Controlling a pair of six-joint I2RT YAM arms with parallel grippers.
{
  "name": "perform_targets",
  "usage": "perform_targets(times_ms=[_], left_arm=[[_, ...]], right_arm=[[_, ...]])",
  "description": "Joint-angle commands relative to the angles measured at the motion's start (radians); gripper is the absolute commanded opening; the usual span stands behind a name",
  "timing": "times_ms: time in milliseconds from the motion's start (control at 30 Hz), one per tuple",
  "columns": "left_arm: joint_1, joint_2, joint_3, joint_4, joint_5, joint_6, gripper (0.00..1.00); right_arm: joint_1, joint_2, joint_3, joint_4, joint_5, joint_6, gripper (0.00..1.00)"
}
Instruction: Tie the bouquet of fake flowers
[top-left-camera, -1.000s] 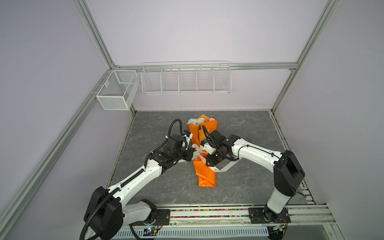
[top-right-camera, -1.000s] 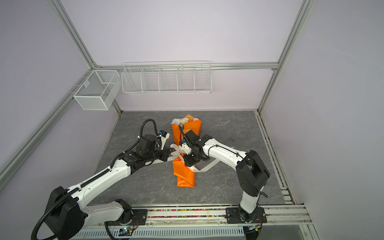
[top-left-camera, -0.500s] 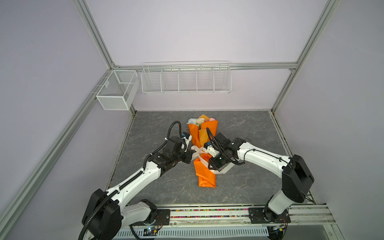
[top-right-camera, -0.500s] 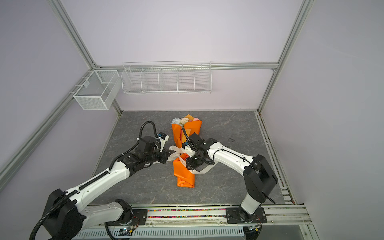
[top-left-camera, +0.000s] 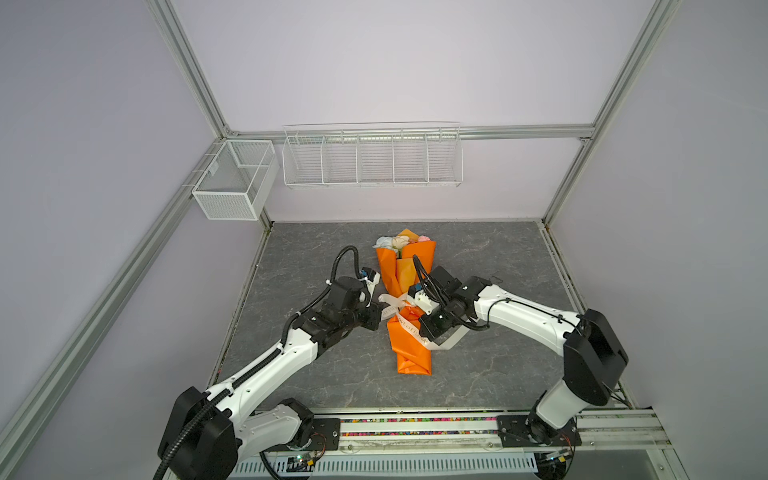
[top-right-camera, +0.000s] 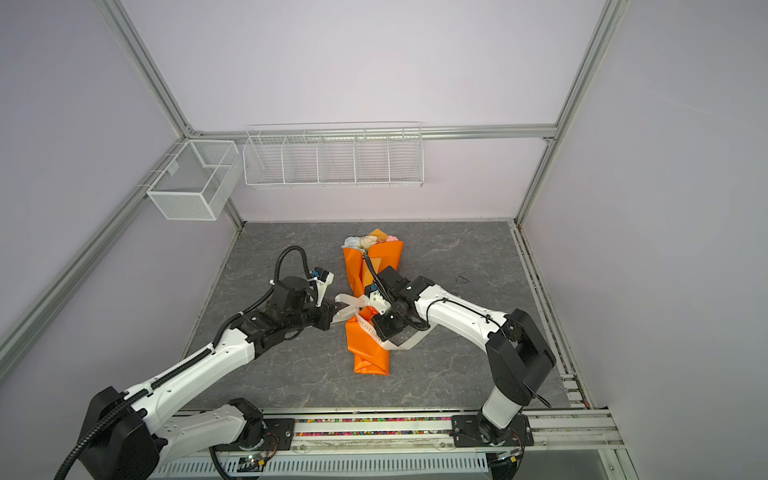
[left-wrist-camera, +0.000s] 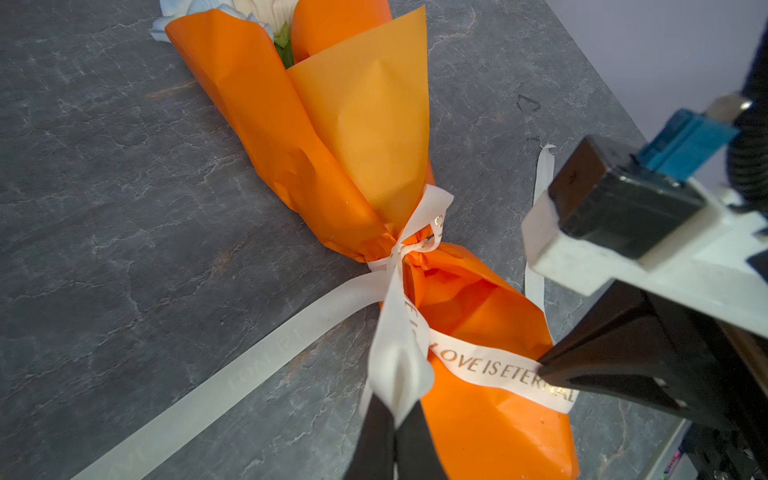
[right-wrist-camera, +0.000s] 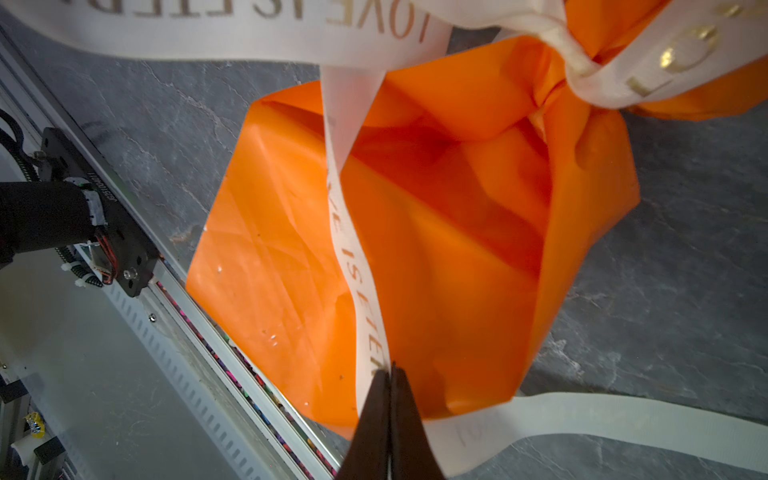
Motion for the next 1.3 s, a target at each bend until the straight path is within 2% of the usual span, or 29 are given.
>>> perform_targets(times_ms=[0,300,600,733,1033,1100,1267], left_arm=[[0.004,-0.025,-0.012,-0.007,-0.009,-0.019,0.0],[0.004,-0.074,-0.073,0.053,-0.01,-0.063,0.0],[0.003,-0.035,-0.061,0.088,0.024,-0.068,0.0],[0.004,-0.034,-0.065,0.075,0.018,-0.064,0.0],[0.003,-0.002,-0.042,0.084,0.037,-0.062,0.0],[0.003,0.002,-0.037,0.084,0.04,-0.06,0.0],[0.004,0.003,-0.034,0.084,0.04,-0.064,0.0]], right_arm=[[0.005,-0.026,-0.017,0.02,-0.002,0.014,0.07],[0.006,0.023,-0.006,0.023,-0.025,-0.002,0.08],[0.01,0.021,-0.004,0.025,0.017,-0.009,0.11],[0.011,0.02,-0.003,0.032,0.028,-0.01,0.13],[0.026,0.033,-0.008,0.058,-0.089,-0.047,0.29],[0.031,0.038,-0.01,0.054,-0.087,-0.056,0.31],[0.043,0.065,-0.005,0.042,0.002,-0.072,0.32]])
